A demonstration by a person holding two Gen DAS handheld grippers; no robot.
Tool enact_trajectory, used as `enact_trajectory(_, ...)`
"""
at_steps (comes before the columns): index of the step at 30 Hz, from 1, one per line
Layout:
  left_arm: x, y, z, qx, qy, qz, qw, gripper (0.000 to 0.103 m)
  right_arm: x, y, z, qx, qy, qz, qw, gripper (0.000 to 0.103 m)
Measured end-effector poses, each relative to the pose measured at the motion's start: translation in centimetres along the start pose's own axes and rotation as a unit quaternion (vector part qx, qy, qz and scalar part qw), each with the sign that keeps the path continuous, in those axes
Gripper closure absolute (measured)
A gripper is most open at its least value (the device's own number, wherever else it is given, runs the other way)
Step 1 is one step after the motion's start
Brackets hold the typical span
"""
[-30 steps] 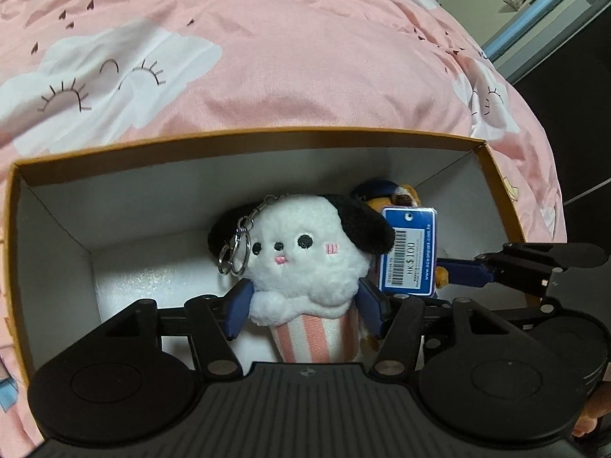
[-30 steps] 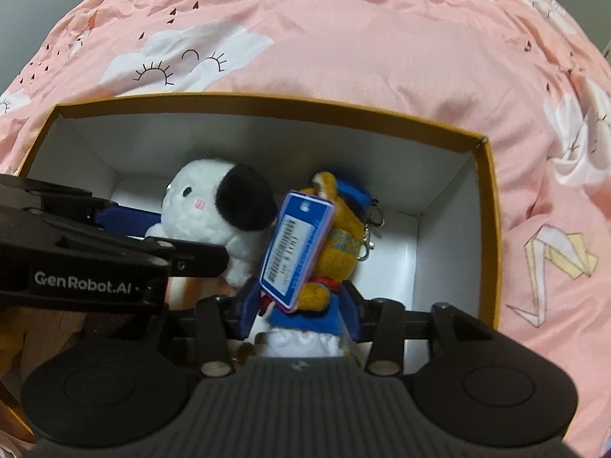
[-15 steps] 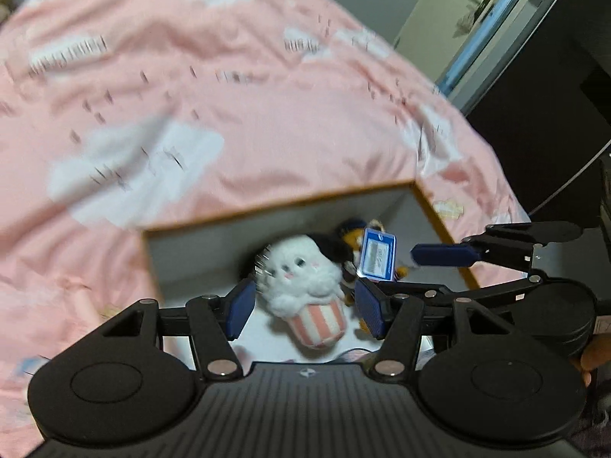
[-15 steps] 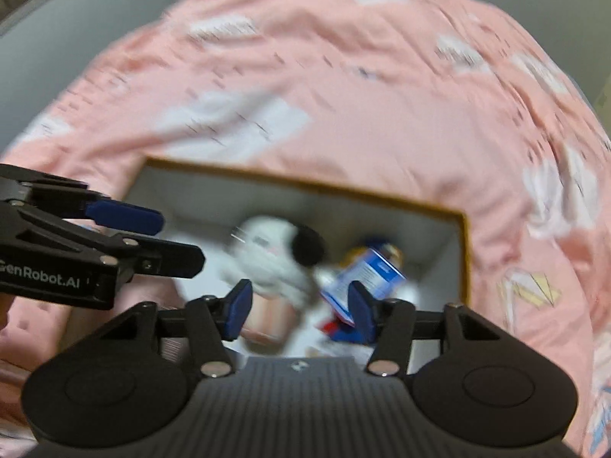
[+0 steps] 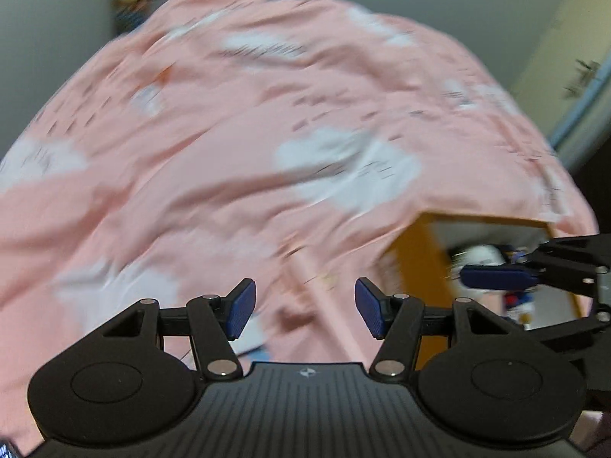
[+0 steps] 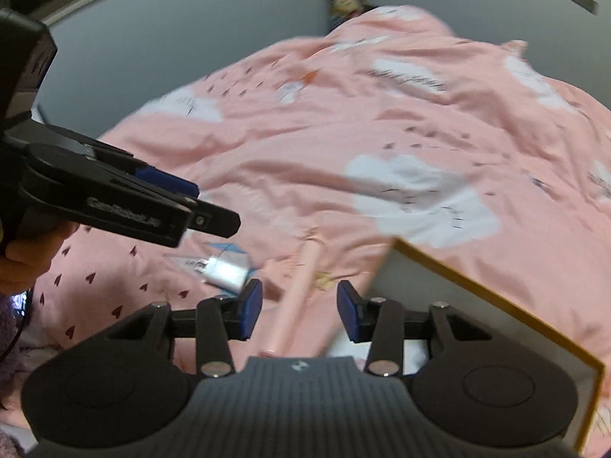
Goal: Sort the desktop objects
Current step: 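Move both grippers to the white charger and pink fan on the bed, then grasp white charger with left gripper while right gripper grasps pink fan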
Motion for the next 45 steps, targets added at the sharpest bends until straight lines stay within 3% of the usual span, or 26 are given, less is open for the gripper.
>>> enact_trajectory(6, -5.3, -3.2, 2.7, -0.042, 0.052, -0.021, 0.9975, 0.035, -4.1, -6.0, -1.6, -0.054, 0.084, 0.015, 0.995, 0.065)
enact_trajectory(12, -8.6, -5.3, 4.7, -0.06, 0.099, -0.03, 0.9928, 0.035, -4.8, -12.0, -2.1, -0.124, 0.099, 0.019, 0.987, 0.065)
enact_trajectory(17, -9.5, -6.0, 5.0, -0.063, 0.1, -0.03, 0.9926, 0.035, -5.1, -15.1, -2.0, -0.16, 0.107, 0.027, 0.981, 0.065)
enact_trajectory(25, -10.6, -6.7, 4.9, -0.062, 0.102, -0.02, 0.9927, 0.035, -6.0, -18.8, -2.3, -0.183, 0.123, 0.045, 0.974, 0.067)
enact_trajectory(27, -10.7, -6.9, 4.8, -0.063, 0.099, -0.021, 0.9928, 0.035, -5.8, -19.5, -2.0, -0.191, 0.12, 0.052, 0.973, 0.08)
enact_trajectory(29, -10.6, -7.1, 4.7, -0.066, 0.092, -0.025, 0.9933, 0.035, -5.4, -19.8, -1.8, -0.2, 0.107, 0.045, 0.973, 0.083)
enact_trajectory(33, -9.5, -7.4, 4.7, -0.063, 0.048, -0.02, 0.9967, 0.035, -4.5, -18.4, -2.4, -0.185, 0.095, 0.046, 0.977, 0.092)
enact_trajectory(38, -6.4, -7.4, 4.8, -0.064, -0.08, -0.028, 0.9944, 0.035, -2.2, -16.3, -3.5, -0.18, 0.032, 0.011, 0.983, 0.096)
enact_trajectory(43, -3.9, -8.6, 5.2, -0.091, -0.212, -0.063, 0.9711, 0.035, -1.6, -15.5, -3.3, -0.18, 0.013, -0.006, 0.984, 0.096)
enact_trajectory(45, -3.2, -9.5, 5.5, -0.107, -0.264, -0.083, 0.9551, 0.035, -1.6, -15.6, -3.1, -0.18, 0.013, -0.006, 0.984, 0.096)
Point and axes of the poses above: each gripper's, at about its wrist camera, not at the fingertips, and y roughly against the way its jaws point, x to its right, z to its underside, the point moved 5 cm from there along -y, roughly the way its jaws point, and after that the axes turned 4 degrees about z, right-handed, at the moved point
